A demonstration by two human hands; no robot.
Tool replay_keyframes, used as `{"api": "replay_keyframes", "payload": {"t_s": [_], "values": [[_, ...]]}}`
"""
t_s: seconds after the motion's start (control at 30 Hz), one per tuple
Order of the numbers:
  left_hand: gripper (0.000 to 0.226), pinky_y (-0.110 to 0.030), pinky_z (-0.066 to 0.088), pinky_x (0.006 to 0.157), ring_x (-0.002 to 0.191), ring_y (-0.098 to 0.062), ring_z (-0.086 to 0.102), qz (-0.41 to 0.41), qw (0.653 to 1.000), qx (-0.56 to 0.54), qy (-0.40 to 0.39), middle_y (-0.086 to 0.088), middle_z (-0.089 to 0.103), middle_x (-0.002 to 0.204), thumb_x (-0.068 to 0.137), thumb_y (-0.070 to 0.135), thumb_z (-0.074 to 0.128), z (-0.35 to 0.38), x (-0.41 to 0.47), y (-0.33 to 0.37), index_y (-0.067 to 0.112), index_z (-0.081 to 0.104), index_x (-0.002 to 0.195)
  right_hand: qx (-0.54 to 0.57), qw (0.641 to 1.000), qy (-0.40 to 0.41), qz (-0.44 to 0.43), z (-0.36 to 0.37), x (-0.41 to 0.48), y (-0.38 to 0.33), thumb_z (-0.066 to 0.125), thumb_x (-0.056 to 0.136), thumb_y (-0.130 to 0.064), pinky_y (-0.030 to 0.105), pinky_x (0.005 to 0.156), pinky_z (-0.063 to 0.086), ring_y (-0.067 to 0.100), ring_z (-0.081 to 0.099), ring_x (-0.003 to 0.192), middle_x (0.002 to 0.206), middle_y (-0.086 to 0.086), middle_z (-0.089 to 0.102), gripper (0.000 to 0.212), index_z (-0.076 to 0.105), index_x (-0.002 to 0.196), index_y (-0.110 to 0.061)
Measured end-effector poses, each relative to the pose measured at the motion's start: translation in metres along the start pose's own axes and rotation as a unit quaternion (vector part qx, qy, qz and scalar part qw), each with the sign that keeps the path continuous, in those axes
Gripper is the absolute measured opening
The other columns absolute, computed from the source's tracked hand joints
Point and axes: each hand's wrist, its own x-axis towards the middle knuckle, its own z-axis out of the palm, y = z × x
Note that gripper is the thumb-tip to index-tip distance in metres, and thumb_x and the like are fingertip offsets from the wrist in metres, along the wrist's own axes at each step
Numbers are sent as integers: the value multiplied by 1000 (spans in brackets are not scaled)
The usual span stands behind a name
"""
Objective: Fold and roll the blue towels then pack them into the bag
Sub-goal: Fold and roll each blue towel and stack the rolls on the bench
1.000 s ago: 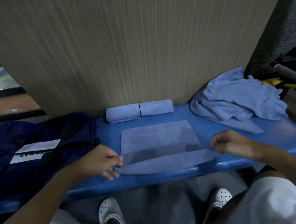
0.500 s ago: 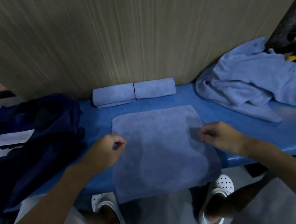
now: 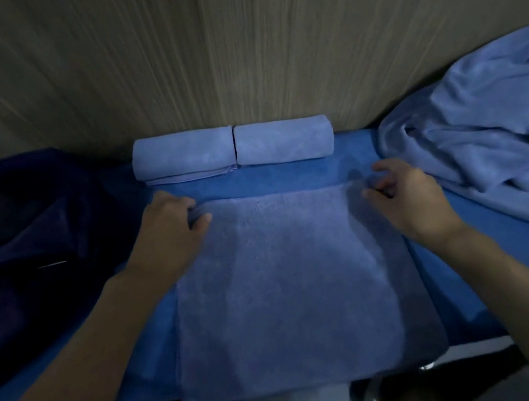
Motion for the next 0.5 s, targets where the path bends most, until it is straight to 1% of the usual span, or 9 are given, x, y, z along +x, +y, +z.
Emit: {"api": "replay_keyframes", "payload": {"t_s": [0.07, 0.1, 0.13, 0.17, 0.2, 0.27, 0.33, 0.4, 0.5], "values": [[18, -36, 43, 91, 99, -26, 53, 7, 1000, 2, -3, -12, 55, 103, 89, 28, 65, -1, 2, -1, 10, 64, 94, -24, 1000, -18, 8, 2, 4, -3, 67, 86, -23, 51, 89, 46, 26, 61, 90, 70, -15, 54, 31, 61, 116, -18], [15, -37, 44, 88, 96, -25, 53, 8, 1000, 3, -4, -10, 56, 97, 87, 30, 65, -2, 3, -1, 15, 61, 85, -38, 999, -20, 1, 3, 4, -5, 65, 85, -19, 47, 81, 46, 28, 58, 81, 66, -10, 52, 15, 64, 100, -18], [15, -34, 43, 84, 94, -23, 52, 6, 1000, 0, -6, -8, 56, 94, 86, 28, 66, -3, 3, -2, 17, 58, 79, -44, 999, -19, -6, 3, 4, -6, 61, 84, -14, 44, 74, 44, 26, 53, 69, 61, -6, 48, 7, 60, 80, -19], [16, -28, 42, 79, 90, -20, 52, 1, 1000, -8, -6, -6, 55, 93, 86, 25, 69, -5, 3, -1, 17, 57, 79, -35, 999, -11, -15, 4, 5, -5, 58, 83, -10, 42, 68, 41, 22, 47, 61, 57, -5, 46, 20, 54, 67, -21], [15, -21, 40, 73, 86, -17, 53, -2, 1000, -23, -2, -3, 56, 91, 86, 21, 70, -8, 2, -1, 15, 57, 81, -20, 999, -9, -25, 3, 5, -5, 56, 82, -8, 41, 66, 39, 18, 44, 57, 56, -5, 46, 29, 49, 60, -25], [13, -12, 38, 64, 78, -10, 56, -12, 997, -71, 14, 3, 58, 84, 86, 17, 71, -15, 1, 0, 13, 58, 85, 26, 999, -1, -29, -3, 4, -9, 55, 84, -6, 39, 62, 43, 18, 48, 59, 60, -4, 54, 28, 55, 64, -25], [15, -13, 42, 66, 76, -10, 59, -19, 990, -132, 38, 3, 62, 82, 84, 15, 74, -23, 1, 1, 13, 59, 88, 101, 995, 5, -14, -12, 0, -14, 58, 88, -6, 32, 58, 46, 18, 54, 64, 70, 6, 63, 12, 64, 79, -11], [12, -13, 44, 68, 74, -8, 57, -19, 983, -180, 44, -1, 62, 81, 83, 12, 75, -30, -1, 4, 13, 63, 87, 214, 977, -3, 12, -19, -6, -17, 61, 91, -8, 24, 59, 47, 14, 57, 68, 77, 8, 65, 3, 63, 89, -6], [13, -23, 46, 66, 69, -5, 57, -43, 969, -242, 10, -1, 65, 71, 84, 10, 74, -38, -5, 3, 7, 69, 73, 354, 932, -67, 39, -30, -15, -14, 63, 92, -8, 31, 69, 52, 18, 63, 79, 87, 13, 69, 10, 63, 101, -3]]}}
